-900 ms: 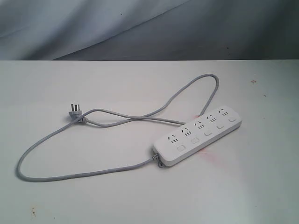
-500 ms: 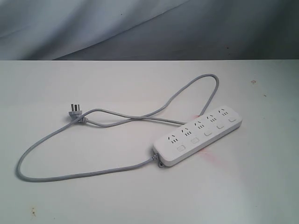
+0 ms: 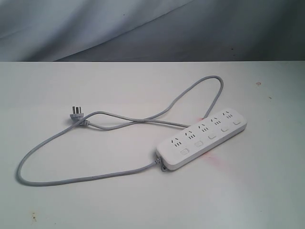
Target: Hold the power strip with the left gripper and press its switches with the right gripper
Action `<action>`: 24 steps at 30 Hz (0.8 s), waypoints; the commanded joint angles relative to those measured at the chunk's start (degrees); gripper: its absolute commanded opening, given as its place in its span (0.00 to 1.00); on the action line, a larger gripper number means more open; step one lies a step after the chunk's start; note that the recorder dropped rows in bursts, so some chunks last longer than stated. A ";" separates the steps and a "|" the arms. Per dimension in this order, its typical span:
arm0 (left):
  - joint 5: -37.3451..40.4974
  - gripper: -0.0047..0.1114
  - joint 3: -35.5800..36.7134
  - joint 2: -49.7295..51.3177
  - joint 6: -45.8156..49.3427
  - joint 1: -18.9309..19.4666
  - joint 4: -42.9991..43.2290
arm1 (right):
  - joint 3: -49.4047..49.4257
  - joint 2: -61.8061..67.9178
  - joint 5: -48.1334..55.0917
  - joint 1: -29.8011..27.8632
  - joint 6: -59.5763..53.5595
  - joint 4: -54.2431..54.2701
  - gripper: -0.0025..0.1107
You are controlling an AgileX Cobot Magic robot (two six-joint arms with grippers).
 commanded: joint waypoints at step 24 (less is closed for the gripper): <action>35.35 0.04 -44.91 69.11 54.75 -11.54 -30.34 | -42.41 69.43 47.40 4.68 -41.48 17.33 0.02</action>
